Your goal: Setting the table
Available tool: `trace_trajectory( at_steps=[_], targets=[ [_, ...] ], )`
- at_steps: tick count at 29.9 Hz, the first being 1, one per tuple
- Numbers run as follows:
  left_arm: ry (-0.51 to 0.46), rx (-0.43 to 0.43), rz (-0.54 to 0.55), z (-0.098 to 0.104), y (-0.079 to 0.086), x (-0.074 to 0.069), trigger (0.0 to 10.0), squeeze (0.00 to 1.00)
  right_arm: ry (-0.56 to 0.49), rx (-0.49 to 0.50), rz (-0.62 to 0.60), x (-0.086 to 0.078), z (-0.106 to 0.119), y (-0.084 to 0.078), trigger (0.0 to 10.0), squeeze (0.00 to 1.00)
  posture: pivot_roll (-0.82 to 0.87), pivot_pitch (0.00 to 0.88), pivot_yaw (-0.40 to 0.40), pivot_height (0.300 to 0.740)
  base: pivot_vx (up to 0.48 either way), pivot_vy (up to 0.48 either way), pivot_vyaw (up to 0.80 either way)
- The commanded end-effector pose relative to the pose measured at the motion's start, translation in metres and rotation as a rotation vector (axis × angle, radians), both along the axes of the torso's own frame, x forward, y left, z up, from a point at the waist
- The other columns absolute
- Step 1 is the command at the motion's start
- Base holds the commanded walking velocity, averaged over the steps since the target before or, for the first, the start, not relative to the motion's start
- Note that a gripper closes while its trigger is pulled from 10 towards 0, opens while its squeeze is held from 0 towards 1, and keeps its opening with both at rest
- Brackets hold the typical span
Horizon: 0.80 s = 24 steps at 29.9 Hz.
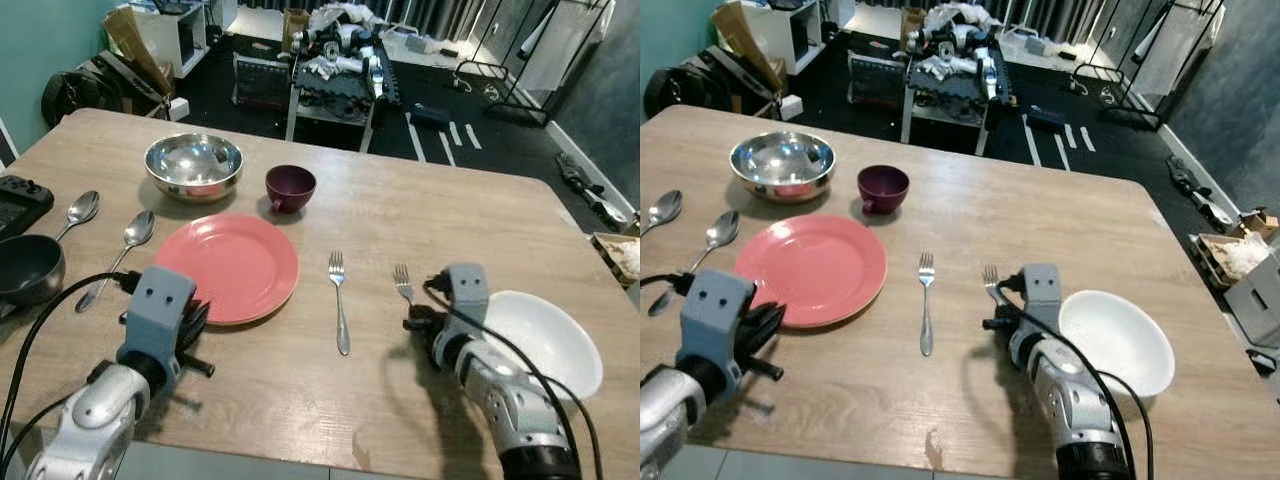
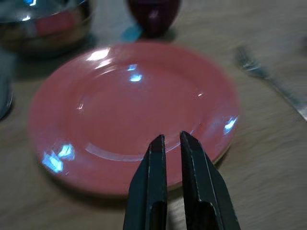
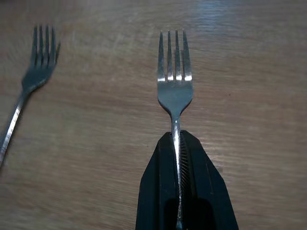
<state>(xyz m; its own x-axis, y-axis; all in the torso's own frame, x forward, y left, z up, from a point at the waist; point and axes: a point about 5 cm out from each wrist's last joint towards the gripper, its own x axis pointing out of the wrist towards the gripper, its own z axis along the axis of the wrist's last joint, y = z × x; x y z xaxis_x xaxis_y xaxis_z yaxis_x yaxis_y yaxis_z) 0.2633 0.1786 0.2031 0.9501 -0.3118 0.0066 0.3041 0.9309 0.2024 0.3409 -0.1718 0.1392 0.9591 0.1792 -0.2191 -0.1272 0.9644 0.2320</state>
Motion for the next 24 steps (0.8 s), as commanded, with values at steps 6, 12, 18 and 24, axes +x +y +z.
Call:
trace_trajectory(
  at_steps=[6, 12, 18, 24],
  targets=[
    [-0.016, -0.015, -0.224, 0.016, -0.016, -0.012, 10.0, 0.0, -0.117, 0.163, -0.022, -0.004, 0.02, 0.004, 0.0, 0.0, 0.2, 0.17, -0.013, 0.74, 0.0, 0.0, 0.0],
    [-0.002, 0.072, -0.384, 0.022, -0.023, -0.02, 10.0, 0.0, -0.273, 0.206, -0.016, -0.012, 0.049, 0.008, 0.0, 0.0, 0.2, 0.17, -0.001, 0.74, 0.0, 0.0, 0.0],
    [-0.005, 0.102, -0.446, 0.03, -0.023, -0.024, 10.0, 0.0, -0.283, 0.131, -0.007, -0.019, 0.045, 0.01, 10.0, 0.0, 0.2, 0.169, 0.005, 0.74, 0.0, 0.0, 0.0],
    [-0.028, 0.082, -0.46, 0.039, -0.023, -0.023, 10.0, 0.0, -0.317, 0.086, -0.032, -0.021, 0.046, 0.008, 10.0, 0.0, 0.19, 0.166, 0.007, 0.74, 0.0, 0.0, 0.0]
  ],
)
